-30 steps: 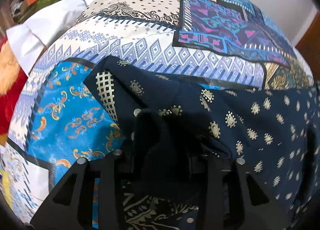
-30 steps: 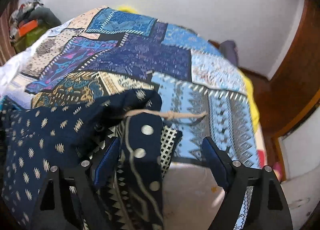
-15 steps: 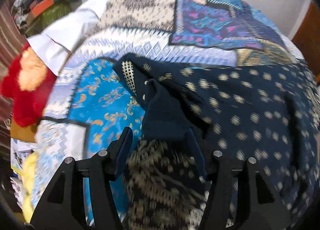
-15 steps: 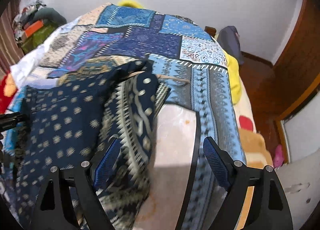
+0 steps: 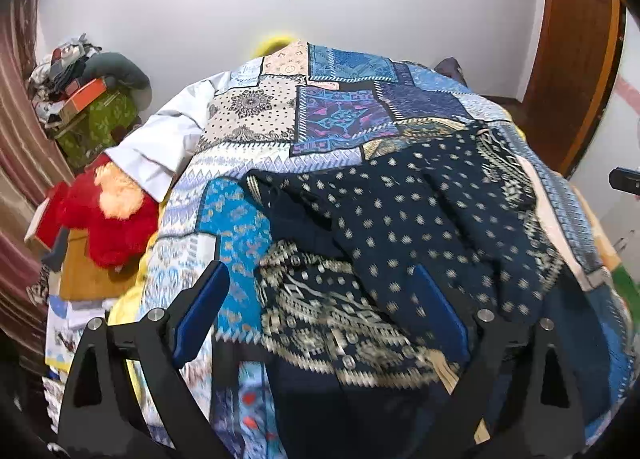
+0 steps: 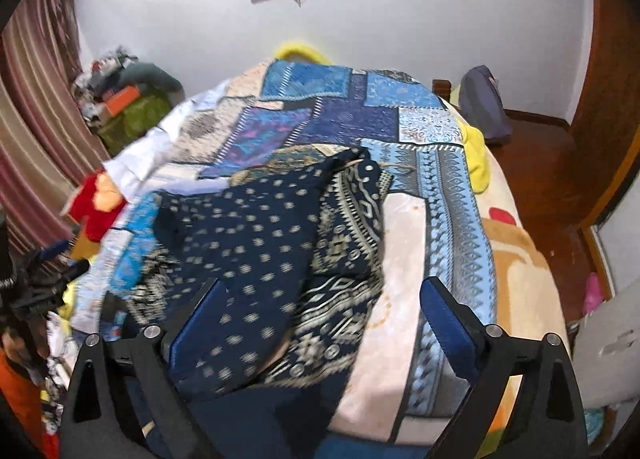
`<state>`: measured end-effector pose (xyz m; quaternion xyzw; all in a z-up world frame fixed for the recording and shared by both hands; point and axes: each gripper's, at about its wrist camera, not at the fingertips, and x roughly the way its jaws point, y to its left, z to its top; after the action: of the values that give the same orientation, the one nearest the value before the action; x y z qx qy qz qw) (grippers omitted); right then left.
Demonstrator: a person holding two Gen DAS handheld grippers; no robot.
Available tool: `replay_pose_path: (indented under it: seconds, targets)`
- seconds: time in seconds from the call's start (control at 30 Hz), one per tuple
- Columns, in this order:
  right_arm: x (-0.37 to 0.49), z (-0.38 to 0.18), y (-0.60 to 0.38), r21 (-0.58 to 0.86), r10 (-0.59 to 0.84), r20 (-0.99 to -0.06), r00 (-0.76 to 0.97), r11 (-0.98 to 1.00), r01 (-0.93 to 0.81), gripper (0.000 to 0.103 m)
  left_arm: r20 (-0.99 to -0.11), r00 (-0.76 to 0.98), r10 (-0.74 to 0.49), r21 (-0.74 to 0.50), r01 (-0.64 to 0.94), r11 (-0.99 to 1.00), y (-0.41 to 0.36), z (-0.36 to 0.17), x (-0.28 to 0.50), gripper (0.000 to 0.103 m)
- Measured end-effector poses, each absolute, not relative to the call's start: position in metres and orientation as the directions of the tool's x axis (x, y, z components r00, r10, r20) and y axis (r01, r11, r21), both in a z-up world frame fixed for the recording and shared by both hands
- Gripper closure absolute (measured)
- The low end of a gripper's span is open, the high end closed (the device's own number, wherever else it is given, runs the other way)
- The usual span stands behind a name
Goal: Fold large clothes
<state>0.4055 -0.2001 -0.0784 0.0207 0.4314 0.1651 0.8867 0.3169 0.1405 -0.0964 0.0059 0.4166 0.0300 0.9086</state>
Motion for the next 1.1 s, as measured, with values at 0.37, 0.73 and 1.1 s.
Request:
replay_pose_path:
  seconds: [0.37,0.73,1.1]
  targets:
    - [0.330,-0.114,-0.213,0.279,0.367,-0.811,0.455,0.927,-0.252,0.004,-0.843,0.537,0.017,-0.049,-0.109,0.993,0.160,-0.151,0.251,0.002]
    - [0.288,-0.180,-0.184,0.386,0.472,-0.835,0.282,0.869,-0.311,0.010,-0.946,0.285,-0.152,-0.222,-0.233,0.947,0.179,-0.270,0.214,0.002]
    - [0.284,-0.180,-0.177,0.387,0.497,-0.809,0.315,0.853,-0.352,0.092,-0.853,0.334,-0.401,-0.505,-0.328,0.799,0.183,-0.297,0.205,0.041]
